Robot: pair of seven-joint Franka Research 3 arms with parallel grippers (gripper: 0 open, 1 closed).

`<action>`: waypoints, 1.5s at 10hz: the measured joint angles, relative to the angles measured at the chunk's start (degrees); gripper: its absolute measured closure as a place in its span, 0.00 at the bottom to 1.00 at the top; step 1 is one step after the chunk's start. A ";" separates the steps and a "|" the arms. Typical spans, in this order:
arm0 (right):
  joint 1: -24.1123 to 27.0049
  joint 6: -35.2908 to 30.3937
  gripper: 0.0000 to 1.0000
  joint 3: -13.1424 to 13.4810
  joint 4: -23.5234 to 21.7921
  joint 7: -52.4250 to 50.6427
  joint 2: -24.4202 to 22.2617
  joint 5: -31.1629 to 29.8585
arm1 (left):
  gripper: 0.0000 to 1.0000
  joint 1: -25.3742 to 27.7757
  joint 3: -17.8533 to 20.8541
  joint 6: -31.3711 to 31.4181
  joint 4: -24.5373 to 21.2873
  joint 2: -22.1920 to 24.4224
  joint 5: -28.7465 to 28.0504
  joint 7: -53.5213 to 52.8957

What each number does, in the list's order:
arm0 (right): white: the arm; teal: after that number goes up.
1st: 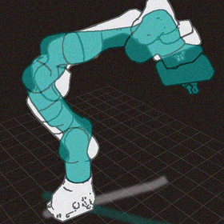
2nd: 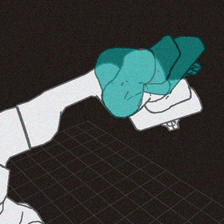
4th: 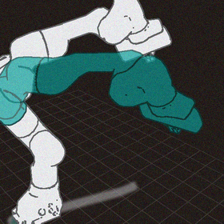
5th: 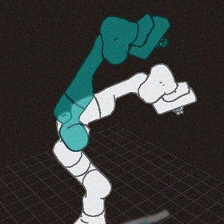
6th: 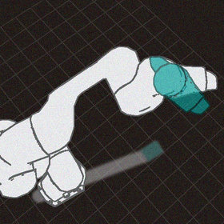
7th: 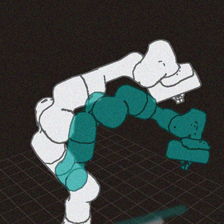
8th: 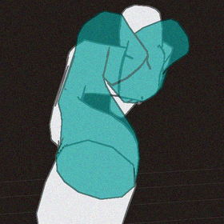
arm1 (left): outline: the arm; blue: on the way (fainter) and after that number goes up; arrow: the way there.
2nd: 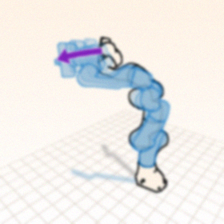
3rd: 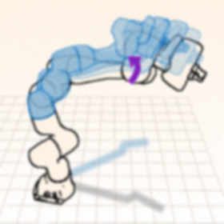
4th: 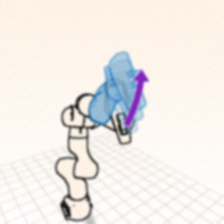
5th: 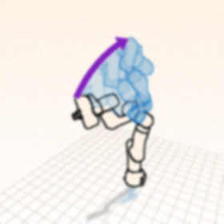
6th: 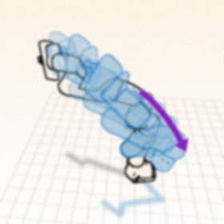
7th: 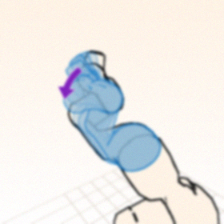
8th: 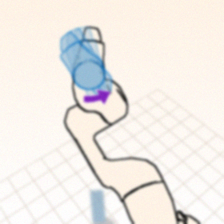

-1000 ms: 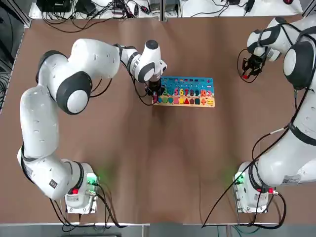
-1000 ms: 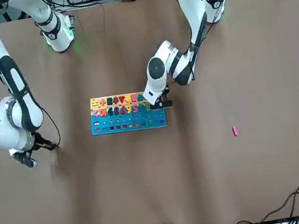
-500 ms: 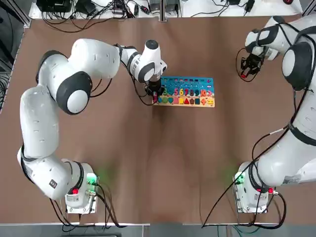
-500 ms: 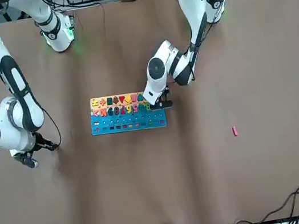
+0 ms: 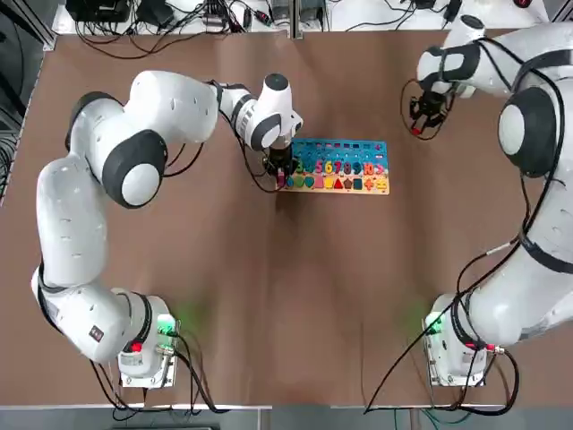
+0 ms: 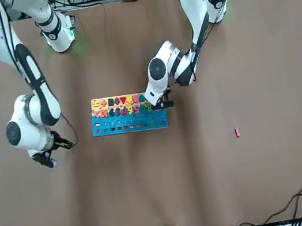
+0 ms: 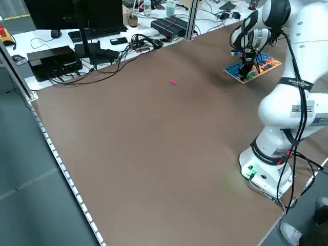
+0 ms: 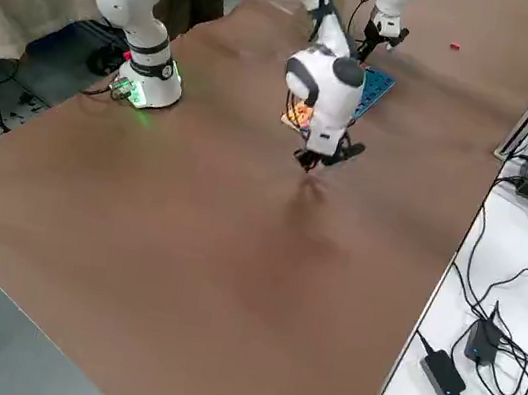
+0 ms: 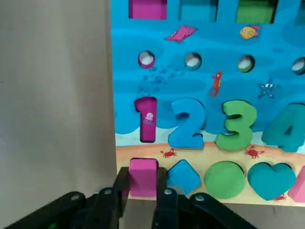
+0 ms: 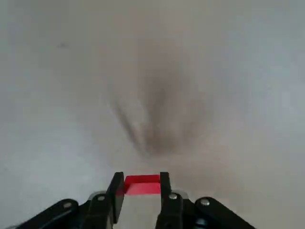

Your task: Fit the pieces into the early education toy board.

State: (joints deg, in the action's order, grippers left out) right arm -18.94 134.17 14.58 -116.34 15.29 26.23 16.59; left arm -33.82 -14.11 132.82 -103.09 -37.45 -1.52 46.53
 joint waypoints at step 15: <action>-15.87 0.60 0.65 0.00 -4.72 -0.12 -0.23 0.02 | 0.66 7.47 1.10 -4.35 3.58 6.25 0.00 -3.69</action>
State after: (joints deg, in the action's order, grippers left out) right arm -34.80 134.77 14.58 -121.06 15.16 26.00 16.61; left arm -26.36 -13.01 128.47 -99.51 -31.20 -1.52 42.84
